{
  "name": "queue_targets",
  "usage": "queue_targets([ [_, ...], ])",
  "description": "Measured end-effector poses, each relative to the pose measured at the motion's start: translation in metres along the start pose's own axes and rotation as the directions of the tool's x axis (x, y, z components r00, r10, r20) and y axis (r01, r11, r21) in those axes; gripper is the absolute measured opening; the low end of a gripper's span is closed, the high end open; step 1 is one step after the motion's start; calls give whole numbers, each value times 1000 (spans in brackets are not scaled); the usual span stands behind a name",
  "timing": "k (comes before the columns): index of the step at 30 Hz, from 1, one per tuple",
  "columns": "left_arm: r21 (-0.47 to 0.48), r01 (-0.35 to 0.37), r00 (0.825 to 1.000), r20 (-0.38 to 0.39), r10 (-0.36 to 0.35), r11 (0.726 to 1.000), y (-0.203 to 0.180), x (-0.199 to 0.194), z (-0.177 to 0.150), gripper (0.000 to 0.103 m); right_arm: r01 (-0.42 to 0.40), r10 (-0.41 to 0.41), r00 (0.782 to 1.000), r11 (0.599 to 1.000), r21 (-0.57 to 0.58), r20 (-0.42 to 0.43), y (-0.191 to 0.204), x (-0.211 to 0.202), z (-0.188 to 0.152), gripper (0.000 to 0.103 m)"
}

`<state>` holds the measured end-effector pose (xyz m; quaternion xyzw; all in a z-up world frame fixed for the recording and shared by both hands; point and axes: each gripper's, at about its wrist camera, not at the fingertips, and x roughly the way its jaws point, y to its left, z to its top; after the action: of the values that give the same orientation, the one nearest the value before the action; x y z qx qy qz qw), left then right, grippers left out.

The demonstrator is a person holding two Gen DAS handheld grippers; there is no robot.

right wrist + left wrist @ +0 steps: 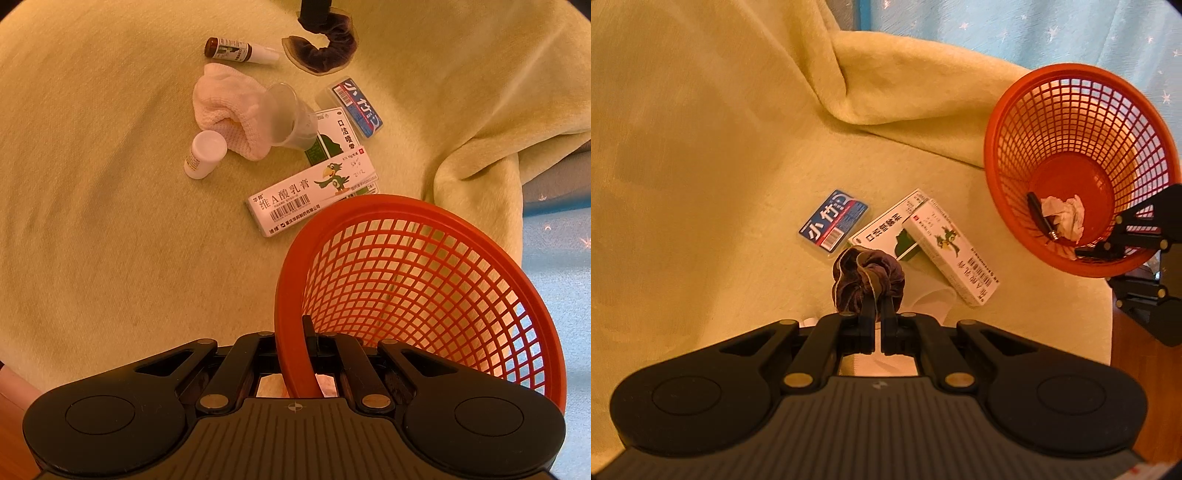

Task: Organize objects
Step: 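Carry the brown scrunchie with the left gripper and drop it into the basket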

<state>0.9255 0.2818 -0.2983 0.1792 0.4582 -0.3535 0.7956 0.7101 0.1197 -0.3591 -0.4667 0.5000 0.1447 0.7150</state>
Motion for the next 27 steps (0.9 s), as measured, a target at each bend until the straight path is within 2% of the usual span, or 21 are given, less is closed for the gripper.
queue_targets([
  [17, 38, 81, 996, 37, -82, 996, -25, -19, 19, 0, -1, 1, 1000, 1000, -7, -1, 3, 0, 0, 0],
  [27, 63, 194, 976, 93, -199, 979, -54, -26, 49, 0, -3, 3, 1000, 1000, 0, 2, 4, -2, 0, 0],
])
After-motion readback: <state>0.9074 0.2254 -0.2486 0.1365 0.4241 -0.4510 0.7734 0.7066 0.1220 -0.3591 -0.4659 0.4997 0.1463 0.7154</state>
